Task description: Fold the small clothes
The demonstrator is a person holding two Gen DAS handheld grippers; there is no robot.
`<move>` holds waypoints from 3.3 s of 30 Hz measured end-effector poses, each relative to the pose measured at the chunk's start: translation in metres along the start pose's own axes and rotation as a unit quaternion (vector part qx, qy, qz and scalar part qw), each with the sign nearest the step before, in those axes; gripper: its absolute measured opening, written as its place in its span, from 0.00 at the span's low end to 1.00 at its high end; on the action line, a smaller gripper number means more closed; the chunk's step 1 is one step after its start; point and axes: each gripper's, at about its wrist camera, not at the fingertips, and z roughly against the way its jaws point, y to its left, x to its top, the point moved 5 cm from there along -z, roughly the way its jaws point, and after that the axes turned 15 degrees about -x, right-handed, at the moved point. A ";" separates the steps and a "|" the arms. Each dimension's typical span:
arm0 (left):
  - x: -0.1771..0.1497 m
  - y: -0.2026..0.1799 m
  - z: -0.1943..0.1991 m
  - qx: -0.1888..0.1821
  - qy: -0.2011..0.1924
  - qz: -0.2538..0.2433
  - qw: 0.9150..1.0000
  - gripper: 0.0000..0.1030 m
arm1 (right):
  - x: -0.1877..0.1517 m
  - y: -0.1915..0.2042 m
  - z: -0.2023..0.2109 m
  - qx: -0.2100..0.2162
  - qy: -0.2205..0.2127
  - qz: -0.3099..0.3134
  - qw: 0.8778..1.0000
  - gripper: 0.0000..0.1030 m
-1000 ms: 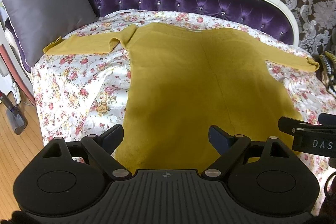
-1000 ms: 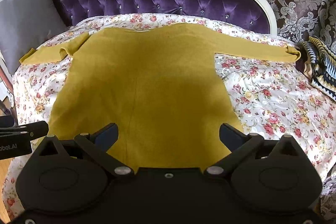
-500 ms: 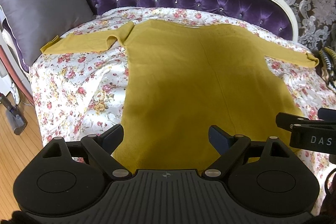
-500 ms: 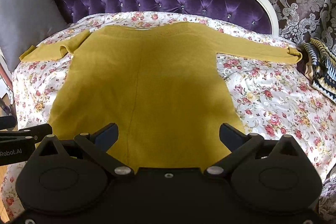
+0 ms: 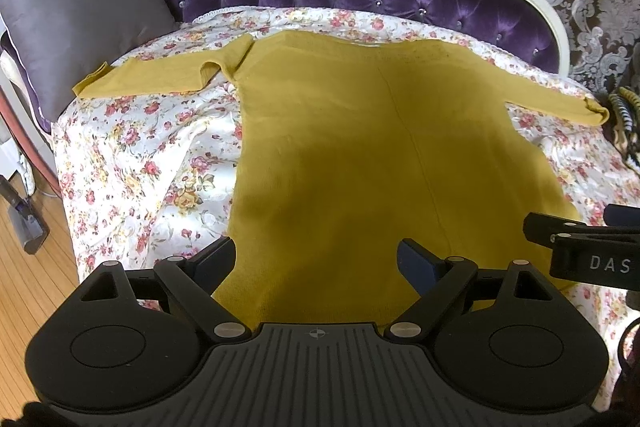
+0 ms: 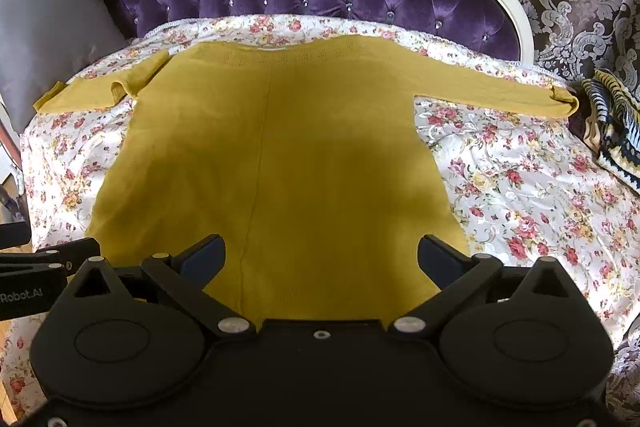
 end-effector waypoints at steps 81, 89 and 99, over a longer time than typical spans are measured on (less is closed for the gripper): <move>0.247 0.347 -0.076 0.031 -0.080 0.035 0.996 0.03 | 0.081 0.090 -0.096 0.194 -0.004 -0.027 0.981 0.63; 0.313 0.202 -0.030 -0.133 -0.106 0.026 0.985 0.03 | 0.068 0.057 -0.090 0.205 -0.008 -0.065 0.976 0.63; 0.349 -0.001 -0.075 -0.281 -0.107 -0.020 0.954 0.03 | 0.057 0.005 -0.092 0.187 -0.014 -0.113 0.976 0.63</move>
